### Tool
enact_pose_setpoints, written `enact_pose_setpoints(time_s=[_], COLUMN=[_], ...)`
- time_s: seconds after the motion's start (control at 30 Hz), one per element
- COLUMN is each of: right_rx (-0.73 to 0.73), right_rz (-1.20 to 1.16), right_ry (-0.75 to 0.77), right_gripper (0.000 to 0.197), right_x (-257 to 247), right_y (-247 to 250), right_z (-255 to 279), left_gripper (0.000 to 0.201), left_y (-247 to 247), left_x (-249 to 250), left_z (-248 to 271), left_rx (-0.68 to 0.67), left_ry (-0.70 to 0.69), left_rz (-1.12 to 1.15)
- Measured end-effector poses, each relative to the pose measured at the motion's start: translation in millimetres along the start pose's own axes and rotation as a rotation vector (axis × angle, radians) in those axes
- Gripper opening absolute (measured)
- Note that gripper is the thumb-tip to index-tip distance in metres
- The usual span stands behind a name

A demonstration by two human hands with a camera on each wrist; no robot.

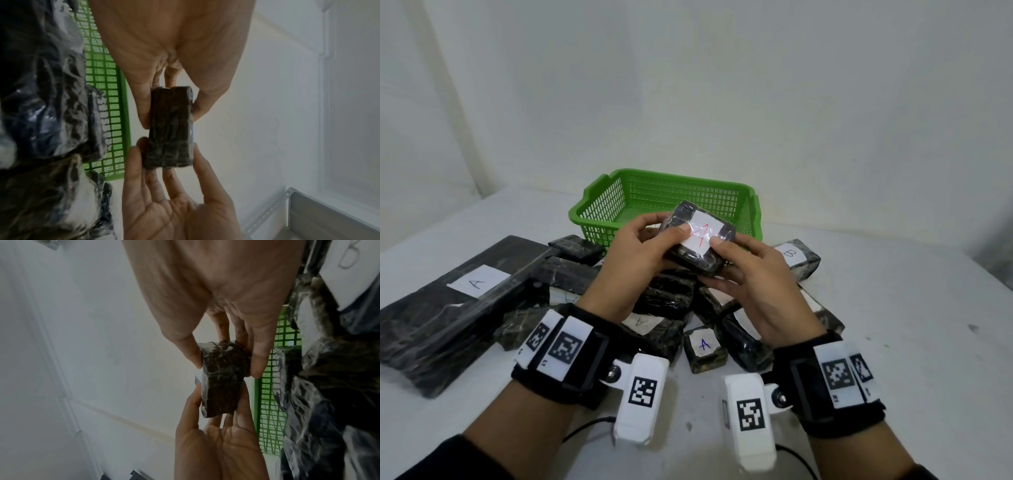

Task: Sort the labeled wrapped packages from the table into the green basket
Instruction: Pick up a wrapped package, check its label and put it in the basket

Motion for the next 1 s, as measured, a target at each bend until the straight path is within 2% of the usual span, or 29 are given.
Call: enact_pose_setpoints(time_s=[0.17, 0.23, 0.37, 0.53, 0.6, 0.7, 0.8, 0.93, 1.0], right_rx=[-0.050, -0.058, -0.052, 0.003, 0.020, 0.049, 0.071, 0.033, 0.028], right_rz=[0.097, 0.145, 0.159, 0.218, 0.256, 0.332, 0.411, 0.547, 0.595], right_ry=[0.029, 0.033, -0.029, -0.123, -0.157, -0.206, -0.261, -0.373, -0.421], right_gripper=[0.026, 0.025, 0.008, 0.017, 0.021, 0.027, 0.033, 0.012, 0.015], right_x=[-30, -40, -48, -43, -37, -24, -10, 9, 23], right_y=[-10, -19, -41, -63, -70, -77, -81, -89, -93], right_z=[-21, -35, -74, -140, -166, -204, -239, -273, -287], left_gripper=[0.028, 0.029, 0.035, 0.040, 0.040, 0.045, 0.049, 0.042, 0.041], left_y=[11, 17, 28, 47, 60, 83, 97, 103, 100], left_x=[27, 39, 56, 65, 61, 52, 38, 25, 23], left_z=[-21, -39, -85, -149, -177, -216, -242, -261, -266], left_rx=[-0.042, -0.065, -0.081, -0.007, 0.021, 0.062, 0.022, -0.067, -0.073], left_ry=[-0.025, -0.038, -0.021, 0.023, 0.064, 0.202, 0.306, 0.414, 0.420], left_rz=[-0.106, -0.186, -0.380, -0.586, -0.722, -0.937, -1.047, -1.178, -1.178])
Point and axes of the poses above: each hand's wrist, its own z-axis away from the middle knuckle, its own y-axis out of the back of the hand, x = y × z, the point moved 3 cm from there along -z, towards the middle knuckle, and after that the axes turned 11 degrees about -z, right-handed, at the moved point
